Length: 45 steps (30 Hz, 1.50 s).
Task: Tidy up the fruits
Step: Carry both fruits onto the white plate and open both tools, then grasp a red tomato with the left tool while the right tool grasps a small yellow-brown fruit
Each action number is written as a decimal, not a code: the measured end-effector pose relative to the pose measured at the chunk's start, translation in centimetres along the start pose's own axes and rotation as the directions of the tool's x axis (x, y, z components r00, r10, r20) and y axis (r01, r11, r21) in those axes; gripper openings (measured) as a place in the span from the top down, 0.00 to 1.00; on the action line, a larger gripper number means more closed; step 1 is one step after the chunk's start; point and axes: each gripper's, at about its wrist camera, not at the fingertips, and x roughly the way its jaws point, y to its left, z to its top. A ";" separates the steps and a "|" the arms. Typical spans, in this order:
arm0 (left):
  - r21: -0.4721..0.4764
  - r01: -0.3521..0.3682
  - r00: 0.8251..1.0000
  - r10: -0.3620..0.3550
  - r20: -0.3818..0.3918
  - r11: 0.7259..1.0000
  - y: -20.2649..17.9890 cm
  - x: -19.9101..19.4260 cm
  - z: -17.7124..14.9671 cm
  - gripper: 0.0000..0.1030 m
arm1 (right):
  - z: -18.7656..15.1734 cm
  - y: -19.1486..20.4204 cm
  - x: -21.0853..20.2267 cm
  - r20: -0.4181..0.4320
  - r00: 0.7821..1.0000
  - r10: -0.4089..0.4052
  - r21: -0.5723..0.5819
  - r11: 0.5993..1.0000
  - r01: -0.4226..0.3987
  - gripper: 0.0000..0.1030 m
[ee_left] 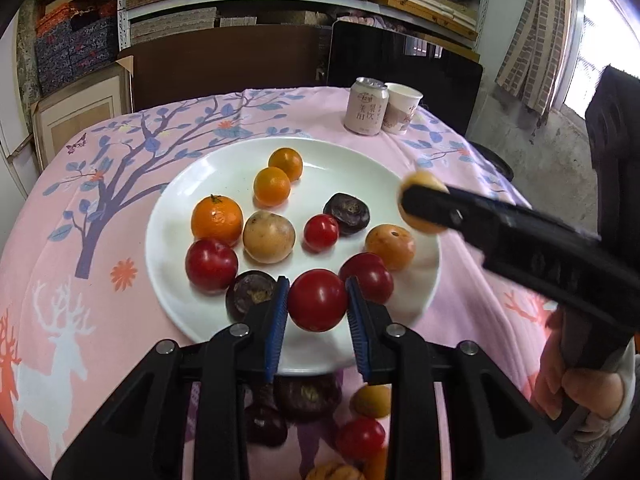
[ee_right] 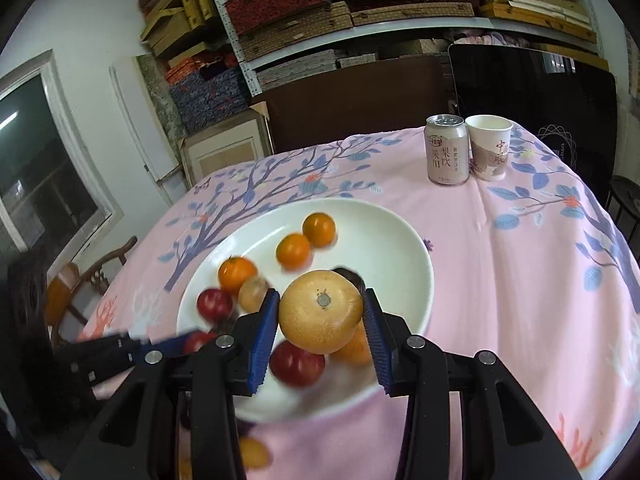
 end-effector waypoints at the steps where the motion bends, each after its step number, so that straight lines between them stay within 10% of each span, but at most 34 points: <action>1: 0.005 -0.009 1.000 0.009 -0.009 1.000 0.0 0.9 0.1 0.73 | 0.3 -0.1 0.8 -0.005 1.000 -0.001 0.002 1.000 0.001 0.59; 5: 0.037 -0.021 0.999 0.022 -0.027 0.999 -0.3 2.7 0.2 0.72 | 0.7 -1.1 3.5 -0.017 1.000 0.000 0.050 0.999 0.001 0.58; 10: 0.038 -0.023 1.000 0.024 -0.005 0.999 -0.1 2.4 0.0 0.39 | 0.5 -2.9 2.7 0.015 0.999 0.050 0.124 0.991 -0.052 0.40; 18: -0.001 -0.113 0.991 0.112 0.069 0.994 1.8 -1.2 -1.2 0.24 | -0.8 -2.1 -1.6 0.112 0.994 0.014 0.077 0.997 -0.023 0.22; 30: -0.238 -0.185 0.981 0.193 0.010 0.953 9.0 -5.5 -7.7 0.21 | -7.1 -0.5 -5.8 0.110 0.991 -0.076 0.001 0.997 0.076 0.07; 45: -0.109 -0.259 0.966 0.257 -0.037 0.960 6.7 -1.5 -6.4 0.19 | -8.2 -1.9 -6.1 0.077 0.995 -0.056 0.090 0.995 0.049 0.06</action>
